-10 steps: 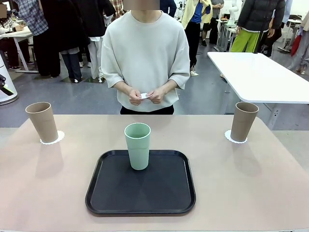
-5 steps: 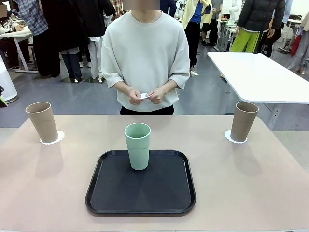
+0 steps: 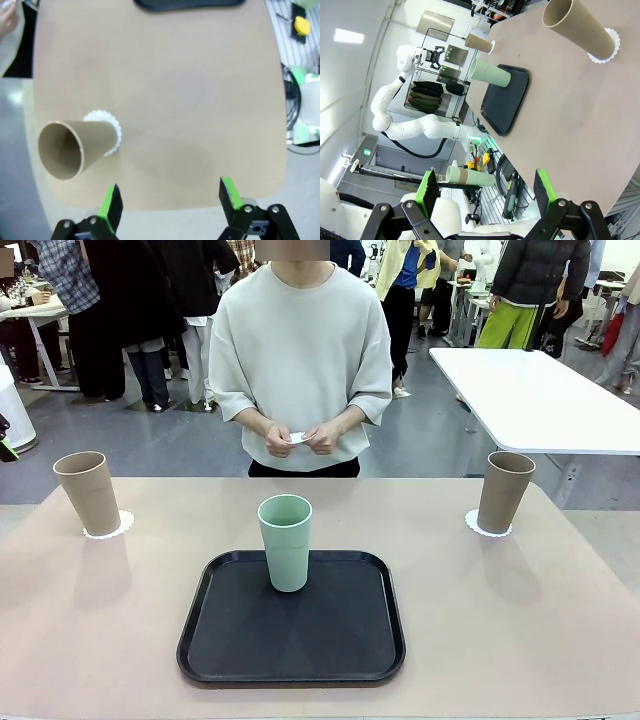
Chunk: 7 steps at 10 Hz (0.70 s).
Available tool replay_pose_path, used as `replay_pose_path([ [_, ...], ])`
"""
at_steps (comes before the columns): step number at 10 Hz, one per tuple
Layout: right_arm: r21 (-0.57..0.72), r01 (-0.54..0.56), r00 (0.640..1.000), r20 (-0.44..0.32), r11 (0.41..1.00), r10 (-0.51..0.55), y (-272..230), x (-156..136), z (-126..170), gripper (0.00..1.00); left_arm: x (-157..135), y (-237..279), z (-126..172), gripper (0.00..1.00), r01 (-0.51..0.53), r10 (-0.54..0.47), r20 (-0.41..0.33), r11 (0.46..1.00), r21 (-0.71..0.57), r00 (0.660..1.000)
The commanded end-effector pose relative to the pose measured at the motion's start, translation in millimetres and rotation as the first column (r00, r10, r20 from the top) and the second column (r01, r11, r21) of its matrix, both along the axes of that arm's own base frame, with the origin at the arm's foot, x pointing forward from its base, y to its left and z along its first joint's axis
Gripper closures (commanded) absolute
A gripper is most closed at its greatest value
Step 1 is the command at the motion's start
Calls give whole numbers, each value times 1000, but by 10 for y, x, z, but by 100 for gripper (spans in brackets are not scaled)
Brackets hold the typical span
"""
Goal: Place coasters on the table and set cups on them.
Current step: Take one Reusable plastic cup from the Flat Tray and place it on a coaster set by the human.
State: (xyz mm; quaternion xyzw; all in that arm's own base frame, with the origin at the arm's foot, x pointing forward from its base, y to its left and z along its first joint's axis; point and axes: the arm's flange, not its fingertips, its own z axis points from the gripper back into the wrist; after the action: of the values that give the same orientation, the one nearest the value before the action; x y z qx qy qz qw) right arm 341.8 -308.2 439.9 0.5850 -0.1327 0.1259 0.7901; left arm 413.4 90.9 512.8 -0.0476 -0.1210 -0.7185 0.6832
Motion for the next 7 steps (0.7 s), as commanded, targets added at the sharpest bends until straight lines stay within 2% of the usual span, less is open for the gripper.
replay_pose_path([
  [1,3,9,1000,7,1000,-9,12,-15,2,0,4,19,-4,0,17,-18,11,1000,25,1000],
  [3,3,9,1000,7,1000,-9,12,-15,2,0,0,3,-1,0,1,-1,0,1000,-1,1000],
  [4,3,9,1000,7,1000,-9,12,-15,2,0,-149,-60,-16,0,-220,218,-31,957,-190,975],
  [5,3,9,1000,7,1000,-9,12,-15,2,0,-326,-75,-74,0,-396,380,-109,886,-242,918],
  [6,3,9,1000,7,1000,-9,12,-15,2,0,-397,-104,-50,0,-494,455,-230,856,-153,860],
  [7,3,9,1000,7,1000,-9,12,-15,2,0,-563,-168,-55,0,-567,540,-268,823,-28,798],
])
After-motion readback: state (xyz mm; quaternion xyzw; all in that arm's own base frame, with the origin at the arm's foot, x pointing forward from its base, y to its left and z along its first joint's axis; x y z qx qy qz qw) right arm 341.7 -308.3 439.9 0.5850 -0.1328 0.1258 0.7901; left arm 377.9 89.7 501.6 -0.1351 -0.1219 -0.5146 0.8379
